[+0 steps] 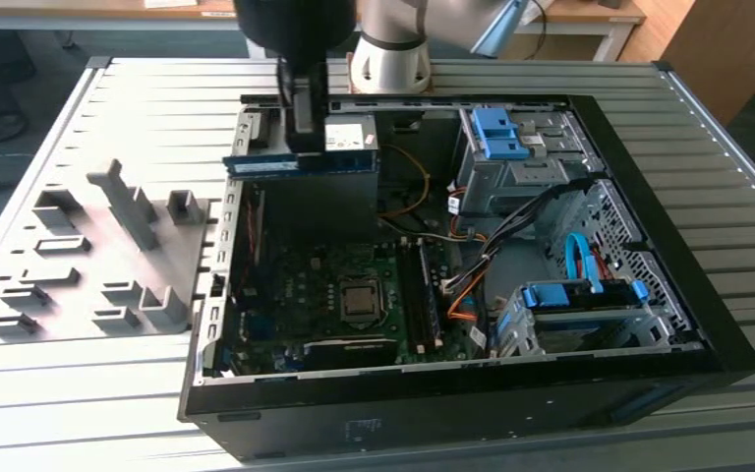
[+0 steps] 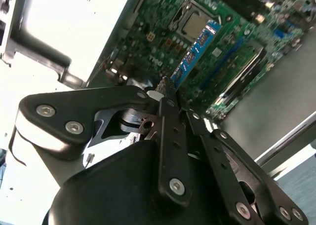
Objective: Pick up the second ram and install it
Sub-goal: 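Pick up the second ram and move it above second insertion slot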
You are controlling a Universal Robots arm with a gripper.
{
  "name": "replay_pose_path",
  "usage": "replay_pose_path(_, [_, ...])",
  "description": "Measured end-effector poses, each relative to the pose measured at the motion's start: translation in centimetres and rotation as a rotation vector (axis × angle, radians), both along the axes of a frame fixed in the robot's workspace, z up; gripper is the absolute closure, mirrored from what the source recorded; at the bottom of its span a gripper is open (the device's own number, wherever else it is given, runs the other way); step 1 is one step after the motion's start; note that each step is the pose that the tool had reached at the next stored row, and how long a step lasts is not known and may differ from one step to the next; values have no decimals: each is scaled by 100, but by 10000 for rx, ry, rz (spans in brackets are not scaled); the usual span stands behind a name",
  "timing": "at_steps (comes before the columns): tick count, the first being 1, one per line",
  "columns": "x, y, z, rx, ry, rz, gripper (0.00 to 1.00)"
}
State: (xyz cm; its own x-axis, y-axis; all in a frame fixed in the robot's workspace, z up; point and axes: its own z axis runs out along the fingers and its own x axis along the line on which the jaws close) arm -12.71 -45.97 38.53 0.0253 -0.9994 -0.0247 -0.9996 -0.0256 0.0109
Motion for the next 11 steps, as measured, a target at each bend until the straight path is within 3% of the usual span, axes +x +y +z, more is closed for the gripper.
replay_pose_path(11, [373,0,-4,-1,10,-1,86])
